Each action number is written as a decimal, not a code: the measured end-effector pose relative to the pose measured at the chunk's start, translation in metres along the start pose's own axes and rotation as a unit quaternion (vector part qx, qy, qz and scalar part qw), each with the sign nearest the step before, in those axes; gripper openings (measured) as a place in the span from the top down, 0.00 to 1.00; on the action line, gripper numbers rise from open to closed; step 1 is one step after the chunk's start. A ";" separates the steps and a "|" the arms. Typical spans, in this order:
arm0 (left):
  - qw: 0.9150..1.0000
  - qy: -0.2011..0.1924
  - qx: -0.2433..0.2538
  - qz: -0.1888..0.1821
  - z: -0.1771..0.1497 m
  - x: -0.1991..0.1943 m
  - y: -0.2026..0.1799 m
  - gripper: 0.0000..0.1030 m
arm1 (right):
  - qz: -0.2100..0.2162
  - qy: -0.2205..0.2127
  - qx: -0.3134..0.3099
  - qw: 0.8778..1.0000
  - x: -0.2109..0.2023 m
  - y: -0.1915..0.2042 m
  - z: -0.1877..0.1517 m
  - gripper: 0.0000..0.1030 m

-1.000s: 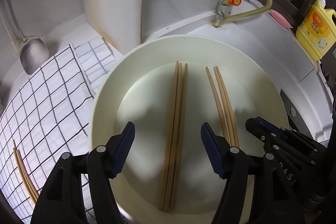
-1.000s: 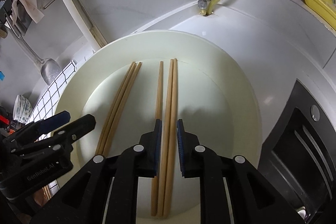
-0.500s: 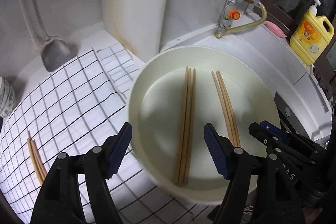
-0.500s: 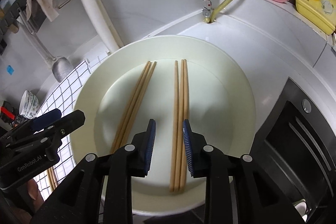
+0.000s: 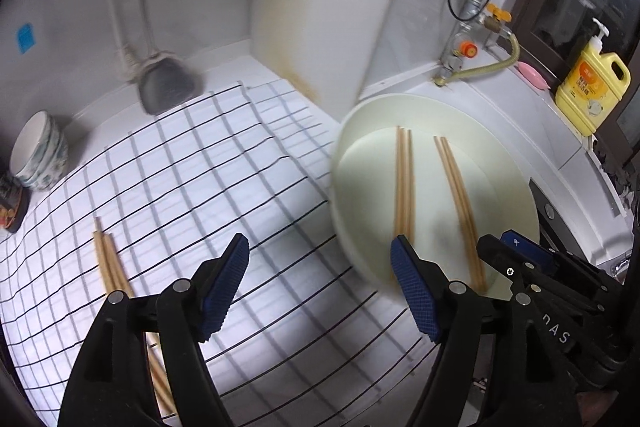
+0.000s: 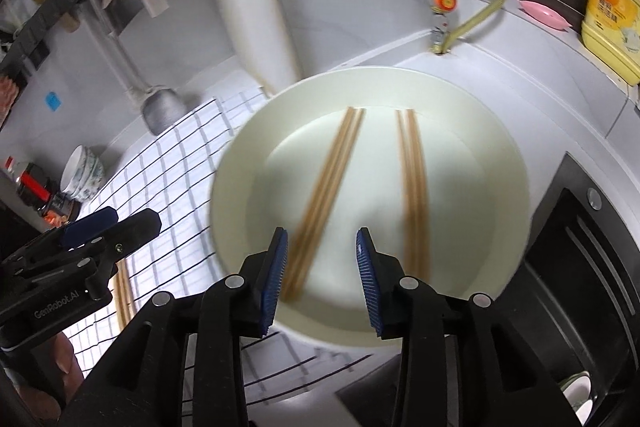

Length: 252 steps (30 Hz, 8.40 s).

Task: Organize utensils
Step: 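Move the right tool back over the chopstick pile, then close the right tool on another chopstick from the pile, then carry the chopstick in the right tool over the white basin, then open the right tool to drop the chopstick into the basin, then move the right tool back over the remaining chopsticks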

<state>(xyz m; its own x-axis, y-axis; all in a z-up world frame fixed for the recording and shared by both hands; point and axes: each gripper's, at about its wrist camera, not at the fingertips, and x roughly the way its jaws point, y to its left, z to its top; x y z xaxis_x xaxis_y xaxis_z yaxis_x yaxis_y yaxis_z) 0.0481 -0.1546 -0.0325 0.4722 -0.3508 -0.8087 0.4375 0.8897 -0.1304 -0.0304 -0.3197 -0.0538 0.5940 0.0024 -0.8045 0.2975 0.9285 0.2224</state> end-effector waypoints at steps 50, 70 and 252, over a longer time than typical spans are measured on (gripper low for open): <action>0.988 0.001 -0.120 0.101 -0.099 -0.029 0.242 0.28 | 0.073 0.046 -0.137 0.987 0.071 0.219 -0.075 0.64; 0.986 0.020 -0.133 0.101 -0.121 0.000 0.252 0.28 | 0.057 0.066 -0.240 0.967 0.123 0.254 -0.106 0.64; 0.998 0.020 0.062 0.011 0.033 0.057 -0.066 0.29 | -0.029 -0.007 0.055 0.998 0.035 -0.079 0.027 0.64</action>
<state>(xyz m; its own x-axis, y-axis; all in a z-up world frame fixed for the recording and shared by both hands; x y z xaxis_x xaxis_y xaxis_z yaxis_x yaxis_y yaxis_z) 0.0714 -0.2428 -0.0508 0.4533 -0.3182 -0.8326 0.5205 0.8528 -0.0426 -0.0129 -0.4025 -0.0845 0.5830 -0.0568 -0.8105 0.4125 0.8801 0.2351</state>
